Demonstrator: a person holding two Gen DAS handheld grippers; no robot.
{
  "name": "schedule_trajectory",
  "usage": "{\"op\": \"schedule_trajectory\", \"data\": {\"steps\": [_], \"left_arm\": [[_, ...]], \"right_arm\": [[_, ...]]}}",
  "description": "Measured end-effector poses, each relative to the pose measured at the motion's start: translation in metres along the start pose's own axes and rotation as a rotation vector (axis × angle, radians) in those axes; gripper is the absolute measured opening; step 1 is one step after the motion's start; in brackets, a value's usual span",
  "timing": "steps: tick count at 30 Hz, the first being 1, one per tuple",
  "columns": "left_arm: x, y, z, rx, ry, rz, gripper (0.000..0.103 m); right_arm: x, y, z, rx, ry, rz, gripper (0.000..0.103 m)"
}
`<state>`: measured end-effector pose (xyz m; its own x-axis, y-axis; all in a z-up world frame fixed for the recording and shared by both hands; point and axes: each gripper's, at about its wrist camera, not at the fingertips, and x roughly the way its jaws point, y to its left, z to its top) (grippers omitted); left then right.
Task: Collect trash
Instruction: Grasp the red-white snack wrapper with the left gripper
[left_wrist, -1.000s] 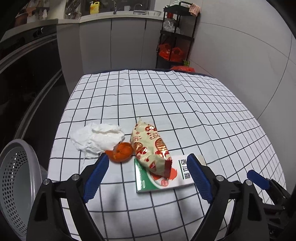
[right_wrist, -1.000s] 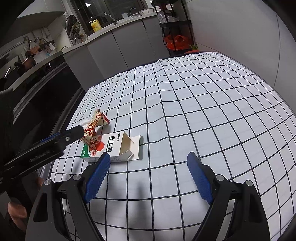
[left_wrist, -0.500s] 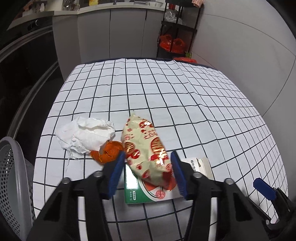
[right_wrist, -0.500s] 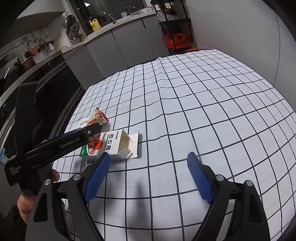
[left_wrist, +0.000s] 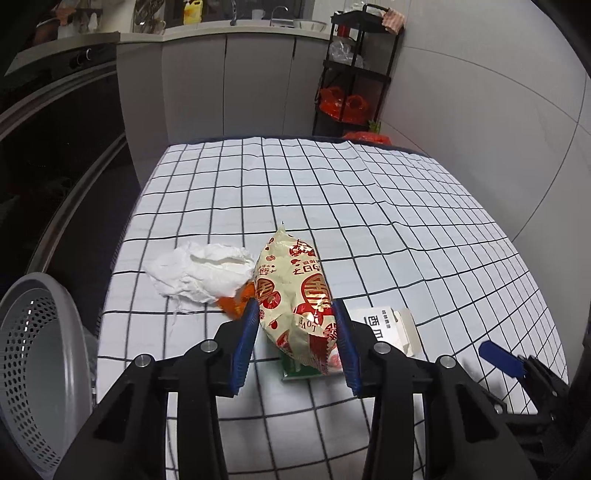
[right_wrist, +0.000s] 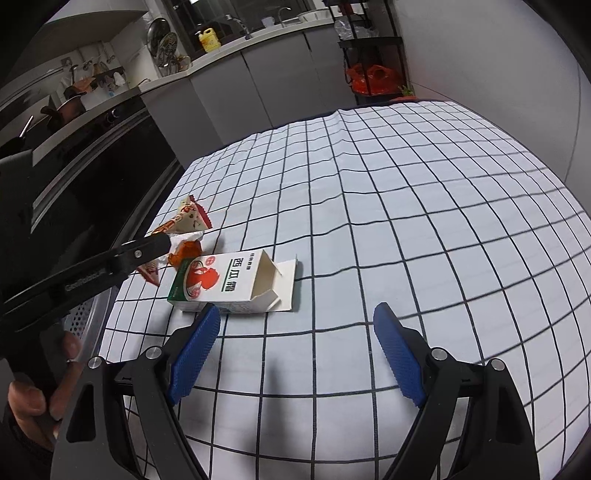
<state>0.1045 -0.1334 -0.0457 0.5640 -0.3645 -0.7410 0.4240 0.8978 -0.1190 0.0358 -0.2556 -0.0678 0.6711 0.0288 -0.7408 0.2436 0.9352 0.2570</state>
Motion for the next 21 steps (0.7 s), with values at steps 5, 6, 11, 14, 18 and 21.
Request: {"op": "schedule_trajectory", "data": {"steps": [5, 6, 11, 14, 18, 21], "left_arm": [[-0.019, 0.013, -0.007, -0.008, -0.014, 0.010, 0.040], [-0.023, 0.017, -0.008, -0.011, -0.017, 0.014, 0.040], [-0.036, 0.032, -0.013, -0.034, -0.031, 0.037, 0.040], [-0.042, 0.039, -0.015, -0.050, -0.036, 0.047, 0.040], [-0.047, 0.050, -0.018, -0.078, -0.037, 0.063, 0.040], [-0.048, 0.057, -0.020, -0.092, -0.034, 0.072, 0.040]], "right_arm": [[0.010, 0.012, 0.008, -0.113, 0.027, 0.035, 0.081], [0.013, 0.016, 0.011, -0.145, 0.034, 0.043, 0.081], [0.029, 0.032, 0.020, -0.307, 0.085, 0.074, 0.081], [0.039, 0.043, 0.023, -0.413, 0.108, 0.088, 0.081], [0.054, 0.053, 0.029, -0.543, 0.126, 0.105, 0.081], [0.067, 0.054, 0.035, -0.572, 0.158, 0.137, 0.081]]}}
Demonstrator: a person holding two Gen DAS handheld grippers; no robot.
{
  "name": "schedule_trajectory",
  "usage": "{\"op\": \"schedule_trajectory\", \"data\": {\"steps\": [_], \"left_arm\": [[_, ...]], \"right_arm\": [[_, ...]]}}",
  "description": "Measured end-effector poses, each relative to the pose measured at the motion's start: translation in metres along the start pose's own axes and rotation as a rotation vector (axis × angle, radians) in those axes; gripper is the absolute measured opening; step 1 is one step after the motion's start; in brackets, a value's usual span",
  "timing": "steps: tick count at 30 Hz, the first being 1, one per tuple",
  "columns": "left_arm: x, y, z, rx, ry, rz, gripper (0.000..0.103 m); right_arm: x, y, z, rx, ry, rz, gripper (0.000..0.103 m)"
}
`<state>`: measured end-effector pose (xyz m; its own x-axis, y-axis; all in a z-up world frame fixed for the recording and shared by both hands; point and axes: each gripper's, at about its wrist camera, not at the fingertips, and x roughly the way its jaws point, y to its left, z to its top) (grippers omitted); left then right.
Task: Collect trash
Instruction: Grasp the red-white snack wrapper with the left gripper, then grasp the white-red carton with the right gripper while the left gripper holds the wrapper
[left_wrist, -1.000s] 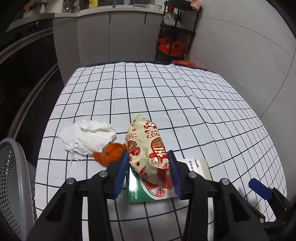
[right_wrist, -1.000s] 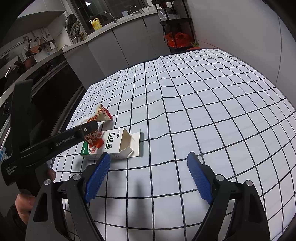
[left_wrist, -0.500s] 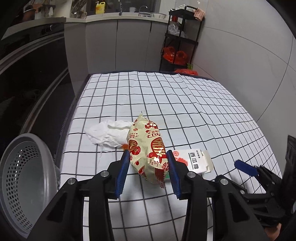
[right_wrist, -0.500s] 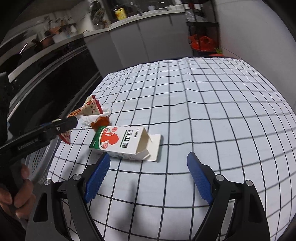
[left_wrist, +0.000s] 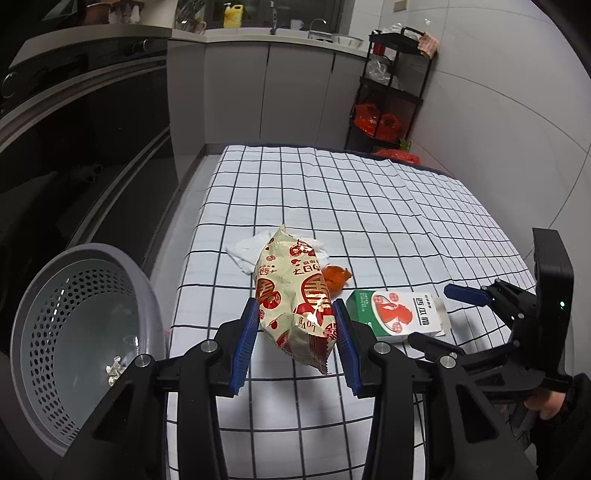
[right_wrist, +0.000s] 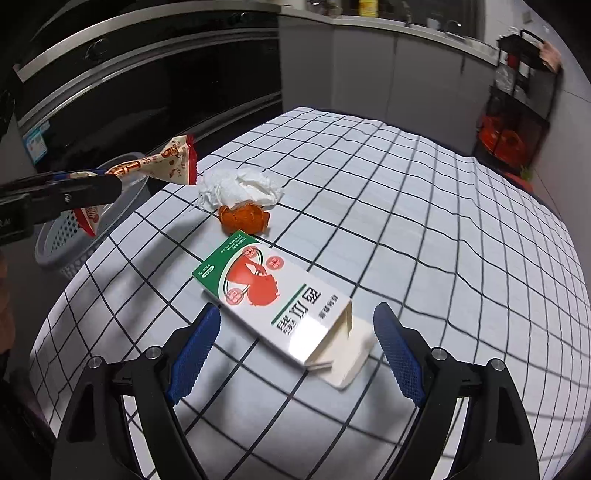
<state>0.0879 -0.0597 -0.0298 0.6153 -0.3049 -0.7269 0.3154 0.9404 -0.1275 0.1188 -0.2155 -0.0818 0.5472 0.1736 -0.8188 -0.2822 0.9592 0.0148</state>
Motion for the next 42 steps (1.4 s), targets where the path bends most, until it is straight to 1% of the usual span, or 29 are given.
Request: {"op": "schedule_trajectory", "data": {"steps": [3, 7, 12, 15, 19, 21, 22, 24, 25, 27, 30, 35, 42], "left_arm": [[-0.001, 0.005, 0.000, -0.009, 0.001, 0.007, 0.040], [-0.004, 0.009, -0.002, -0.018, 0.001, 0.013, 0.040], [-0.005, 0.011, -0.002, -0.026, 0.002, 0.015, 0.040], [-0.006, 0.011, -0.002, -0.027, 0.002, 0.017, 0.040], [-0.006, 0.012, -0.001, -0.028, 0.002, 0.019, 0.040], [-0.007, 0.014, -0.001, -0.030, 0.003, 0.019, 0.040], [-0.007, 0.014, -0.001, -0.030, 0.004, 0.019, 0.040], [-0.007, 0.015, -0.003, -0.032, 0.005, 0.021, 0.040], [-0.007, 0.015, -0.003, -0.033, 0.006, 0.022, 0.040], [-0.008, 0.016, -0.004, -0.034, 0.008, 0.023, 0.040], [-0.010, 0.018, -0.006, -0.038, 0.006, 0.027, 0.040], [-0.015, 0.028, -0.009, -0.049, -0.003, 0.037, 0.040], [-0.024, 0.042, -0.012, -0.058, -0.021, 0.065, 0.040]], "right_arm": [[0.010, 0.000, 0.004, -0.038, 0.030, 0.029, 0.081], [0.016, 0.007, 0.012, -0.122, 0.048, 0.043, 0.081], [0.025, 0.011, 0.019, -0.186, 0.090, 0.075, 0.081], [0.035, 0.012, 0.022, -0.213, 0.127, 0.089, 0.081], [0.047, 0.010, 0.022, -0.207, 0.160, 0.101, 0.081], [0.049, 0.009, 0.019, -0.187, 0.169, 0.119, 0.081], [0.049, 0.009, 0.018, -0.175, 0.160, 0.121, 0.081], [0.048, 0.009, 0.015, -0.163, 0.152, 0.111, 0.079], [0.047, 0.010, 0.014, -0.156, 0.146, 0.110, 0.077], [0.043, 0.009, 0.012, -0.124, 0.137, 0.110, 0.066], [0.037, 0.006, 0.009, -0.040, 0.126, 0.103, 0.058], [0.022, 0.019, 0.001, 0.045, 0.087, 0.066, 0.057], [-0.010, 0.035, -0.003, 0.186, -0.012, 0.031, 0.054]]}}
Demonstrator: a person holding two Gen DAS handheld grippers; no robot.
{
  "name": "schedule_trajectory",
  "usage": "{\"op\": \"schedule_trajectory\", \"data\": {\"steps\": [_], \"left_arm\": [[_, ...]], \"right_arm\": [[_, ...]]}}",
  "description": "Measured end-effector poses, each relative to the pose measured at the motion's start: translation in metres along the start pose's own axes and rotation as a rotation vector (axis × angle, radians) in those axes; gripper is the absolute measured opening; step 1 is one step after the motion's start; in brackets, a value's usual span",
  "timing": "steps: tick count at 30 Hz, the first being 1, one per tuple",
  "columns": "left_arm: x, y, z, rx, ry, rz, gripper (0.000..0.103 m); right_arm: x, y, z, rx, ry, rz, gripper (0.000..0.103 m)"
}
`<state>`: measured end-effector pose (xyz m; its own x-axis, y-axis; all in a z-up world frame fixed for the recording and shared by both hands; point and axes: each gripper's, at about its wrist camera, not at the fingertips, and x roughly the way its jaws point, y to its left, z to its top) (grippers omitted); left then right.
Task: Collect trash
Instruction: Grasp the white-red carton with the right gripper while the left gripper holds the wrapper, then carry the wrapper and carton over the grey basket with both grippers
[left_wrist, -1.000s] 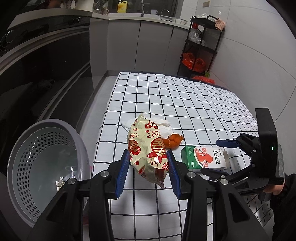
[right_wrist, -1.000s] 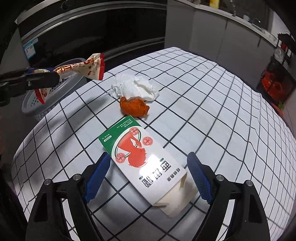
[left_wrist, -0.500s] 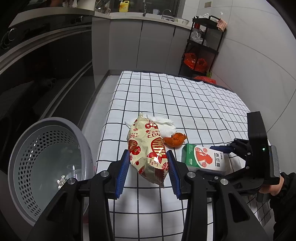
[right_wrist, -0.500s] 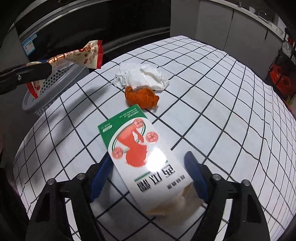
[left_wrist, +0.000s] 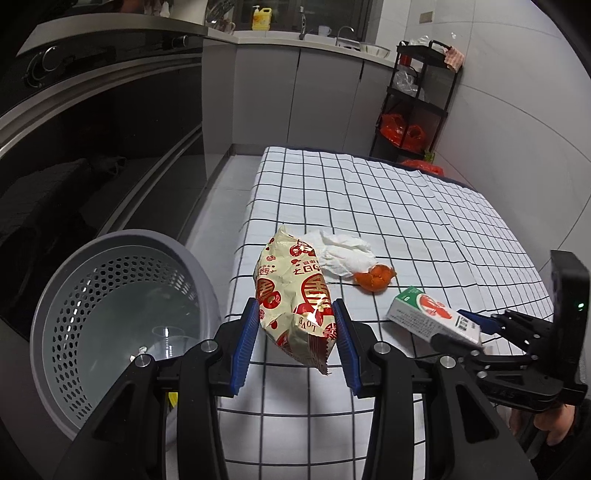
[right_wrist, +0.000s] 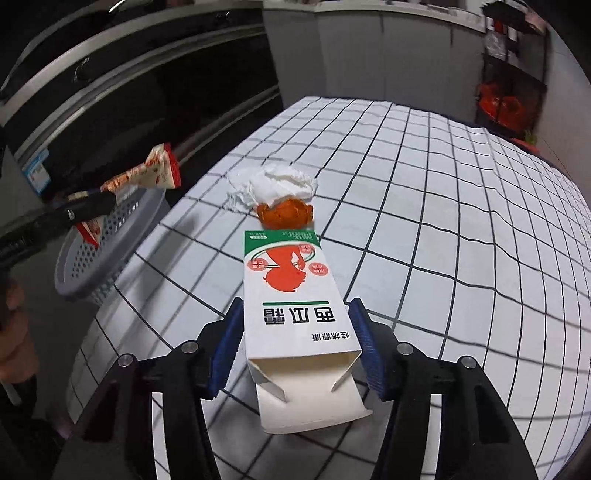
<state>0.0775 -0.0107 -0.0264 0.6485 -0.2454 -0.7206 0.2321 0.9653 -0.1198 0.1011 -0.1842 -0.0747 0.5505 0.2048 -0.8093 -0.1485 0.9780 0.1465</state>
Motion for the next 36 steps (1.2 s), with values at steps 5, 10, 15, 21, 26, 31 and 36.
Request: {"op": "schedule_trajectory", "data": {"steps": [5, 10, 15, 21, 26, 31, 36], "left_arm": [[-0.002, 0.017, -0.004, -0.025, 0.003, 0.017, 0.040], [-0.008, 0.032, -0.009, -0.045, 0.000, 0.030, 0.040], [-0.010, 0.043, -0.010, -0.061, -0.002, 0.033, 0.040], [-0.014, 0.053, -0.010, -0.078, -0.014, 0.037, 0.040], [-0.017, 0.061, -0.011, -0.088, -0.021, 0.045, 0.040], [-0.019, 0.070, -0.012, -0.099, -0.024, 0.057, 0.040], [-0.020, 0.087, -0.015, -0.113, -0.020, 0.091, 0.040]], "right_arm": [[-0.005, 0.011, 0.002, 0.061, -0.036, -0.005, 0.053], [-0.005, 0.015, 0.000, 0.119, -0.050, 0.027, 0.052], [-0.011, 0.025, -0.001, 0.122, -0.082, 0.016, 0.050], [-0.016, 0.039, 0.007, 0.094, -0.102, 0.006, 0.049], [-0.017, 0.049, 0.012, 0.087, -0.118, 0.016, 0.049], [-0.019, 0.067, 0.023, 0.052, -0.136, 0.034, 0.049], [-0.015, 0.087, 0.037, 0.018, -0.153, 0.075, 0.049]]}}
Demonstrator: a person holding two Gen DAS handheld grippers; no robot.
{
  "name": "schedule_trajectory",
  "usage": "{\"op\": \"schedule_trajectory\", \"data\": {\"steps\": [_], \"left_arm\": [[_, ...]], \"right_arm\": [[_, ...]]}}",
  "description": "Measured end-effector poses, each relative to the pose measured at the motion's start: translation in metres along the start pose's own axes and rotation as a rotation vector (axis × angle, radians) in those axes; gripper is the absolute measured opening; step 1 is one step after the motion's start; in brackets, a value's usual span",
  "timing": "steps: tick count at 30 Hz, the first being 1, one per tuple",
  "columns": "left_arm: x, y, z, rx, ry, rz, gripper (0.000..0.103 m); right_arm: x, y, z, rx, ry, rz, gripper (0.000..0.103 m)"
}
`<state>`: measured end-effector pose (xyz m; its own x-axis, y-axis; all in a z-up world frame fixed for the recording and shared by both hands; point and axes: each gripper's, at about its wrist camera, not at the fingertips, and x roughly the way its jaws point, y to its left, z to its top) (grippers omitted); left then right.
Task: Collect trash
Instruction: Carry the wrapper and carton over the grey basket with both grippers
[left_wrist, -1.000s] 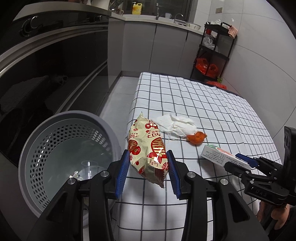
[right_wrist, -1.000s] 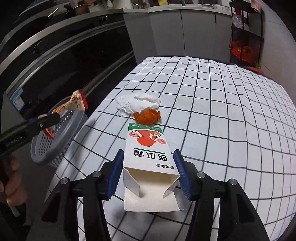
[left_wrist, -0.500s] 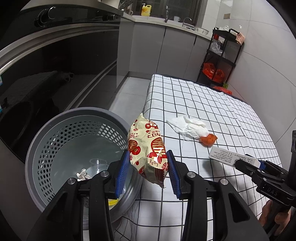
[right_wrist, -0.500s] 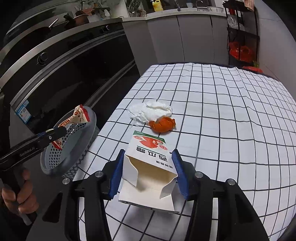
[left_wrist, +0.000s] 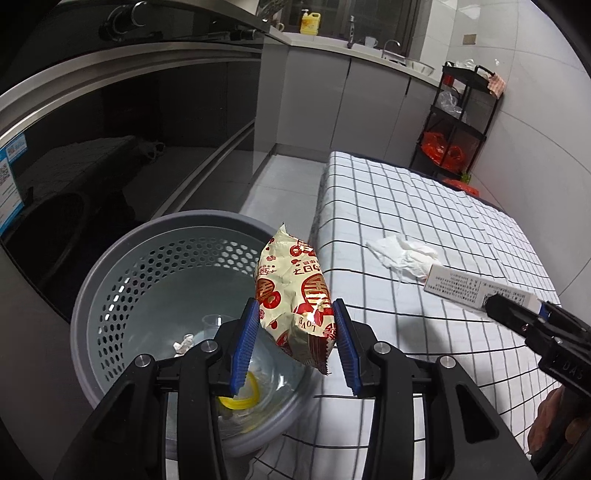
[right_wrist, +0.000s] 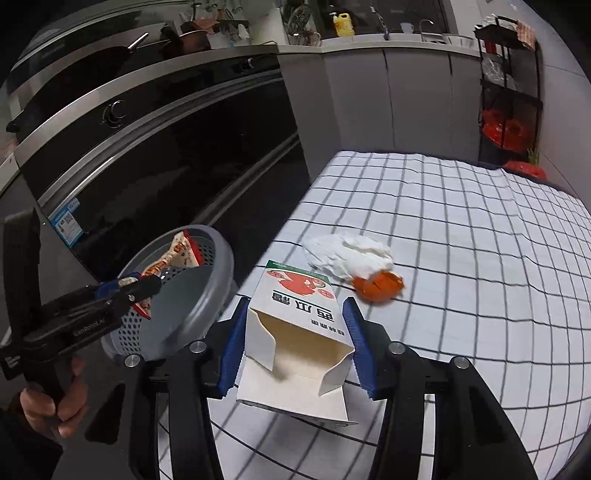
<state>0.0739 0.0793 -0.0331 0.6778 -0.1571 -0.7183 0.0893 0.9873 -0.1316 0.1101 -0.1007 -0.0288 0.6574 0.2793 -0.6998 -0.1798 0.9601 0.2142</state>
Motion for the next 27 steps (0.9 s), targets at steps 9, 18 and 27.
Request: {"op": "schedule_trajectory", "data": {"steps": [9, 18, 27], "left_arm": [[0.001, 0.036, -0.003, -0.035, 0.008, 0.089, 0.040], [0.005, 0.067, -0.005, -0.074, 0.025, 0.161, 0.040], [0.004, 0.084, -0.006, -0.089, 0.041, 0.194, 0.040]], "right_arm": [[0.028, 0.044, 0.018, -0.066, 0.007, 0.100, 0.049], [0.055, 0.090, 0.027, -0.143, 0.028, 0.169, 0.049], [0.082, 0.117, 0.026, -0.183, 0.068, 0.207, 0.049]]}}
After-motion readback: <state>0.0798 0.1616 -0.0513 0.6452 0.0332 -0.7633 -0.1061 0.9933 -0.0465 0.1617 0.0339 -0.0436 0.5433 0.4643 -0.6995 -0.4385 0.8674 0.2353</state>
